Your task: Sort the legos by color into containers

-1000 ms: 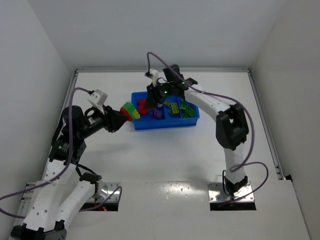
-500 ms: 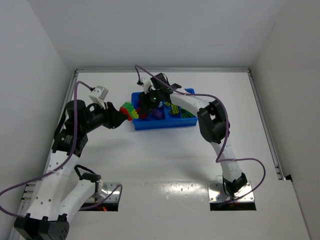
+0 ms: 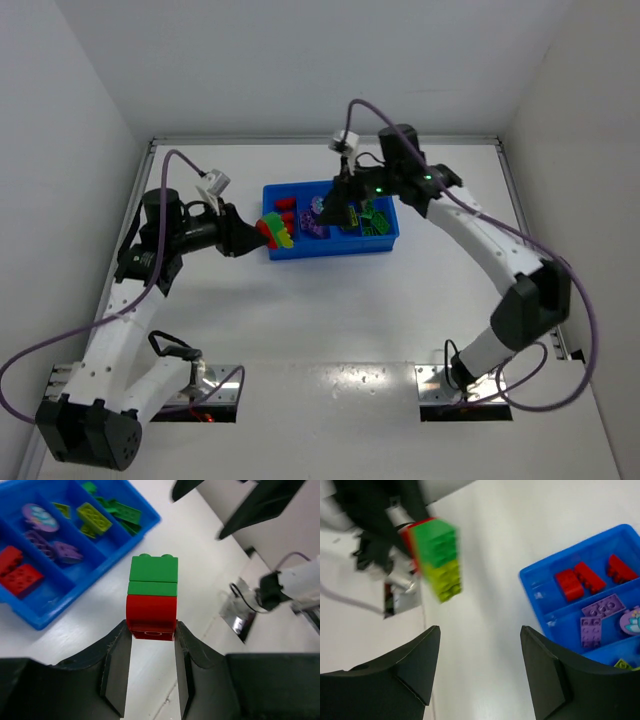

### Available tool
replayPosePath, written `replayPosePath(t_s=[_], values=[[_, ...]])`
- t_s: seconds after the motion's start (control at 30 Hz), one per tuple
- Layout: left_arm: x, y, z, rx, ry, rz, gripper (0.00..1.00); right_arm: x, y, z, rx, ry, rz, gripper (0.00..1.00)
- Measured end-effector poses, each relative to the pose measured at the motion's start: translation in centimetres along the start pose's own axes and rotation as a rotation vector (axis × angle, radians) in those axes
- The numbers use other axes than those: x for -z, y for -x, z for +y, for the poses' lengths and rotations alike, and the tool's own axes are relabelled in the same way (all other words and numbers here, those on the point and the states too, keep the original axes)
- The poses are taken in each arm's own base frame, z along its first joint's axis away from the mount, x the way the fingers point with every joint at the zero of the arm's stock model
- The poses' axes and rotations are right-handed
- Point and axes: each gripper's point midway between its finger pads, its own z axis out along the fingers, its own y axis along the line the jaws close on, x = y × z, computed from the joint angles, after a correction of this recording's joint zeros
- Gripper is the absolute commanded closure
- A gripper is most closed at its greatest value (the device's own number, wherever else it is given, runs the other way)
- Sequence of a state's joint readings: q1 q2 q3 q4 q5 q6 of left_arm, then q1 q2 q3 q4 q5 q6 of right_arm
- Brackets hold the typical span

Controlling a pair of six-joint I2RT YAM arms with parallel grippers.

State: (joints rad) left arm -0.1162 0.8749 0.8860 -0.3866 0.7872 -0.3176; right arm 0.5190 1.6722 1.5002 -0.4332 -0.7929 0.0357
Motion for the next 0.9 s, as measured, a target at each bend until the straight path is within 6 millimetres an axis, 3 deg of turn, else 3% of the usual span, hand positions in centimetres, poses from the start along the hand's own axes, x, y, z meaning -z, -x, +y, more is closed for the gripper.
replayPosePath(t_s=[0.1, 0.2, 0.33, 0.43, 0.6, 0.9], values=[[-0.9, -0.9, -1.0, 0.032, -0.141, 0.062, 0.95, 4.2, 0.0, 3.6, 0.059, 0.103, -0.061, 0.33], [-1.8, -2.0, -1.8, 0.095, -0.282, 0.139, 0.95, 5.1, -1.7, 6.1, 0.027, 0.227, -0.069, 0.31], [-2.4, -2.0, -2.6, 0.152, -0.425, 0.203, 0.95, 4.1, -5.0, 7.1, -0.101, 0.33, -0.034, 0.3], [-2.2, -1.4, -3.6, 0.136, -0.487, 0.208, 0.95, 3.3, -6.2, 7.0, -0.18, 0.345, -0.014, 0.26], [-1.8, -0.8, -5.3, 0.092, -0.564, 0.21, 0.95, 1.7, -6.2, 7.2, -0.221, 0.371, -0.01, 0.25], [-1.8, -0.9, -5.6, 0.091, -0.586, 0.216, 0.95, 0.0, -5.6, 7.7, -0.258, 0.421, -0.001, 0.25]])
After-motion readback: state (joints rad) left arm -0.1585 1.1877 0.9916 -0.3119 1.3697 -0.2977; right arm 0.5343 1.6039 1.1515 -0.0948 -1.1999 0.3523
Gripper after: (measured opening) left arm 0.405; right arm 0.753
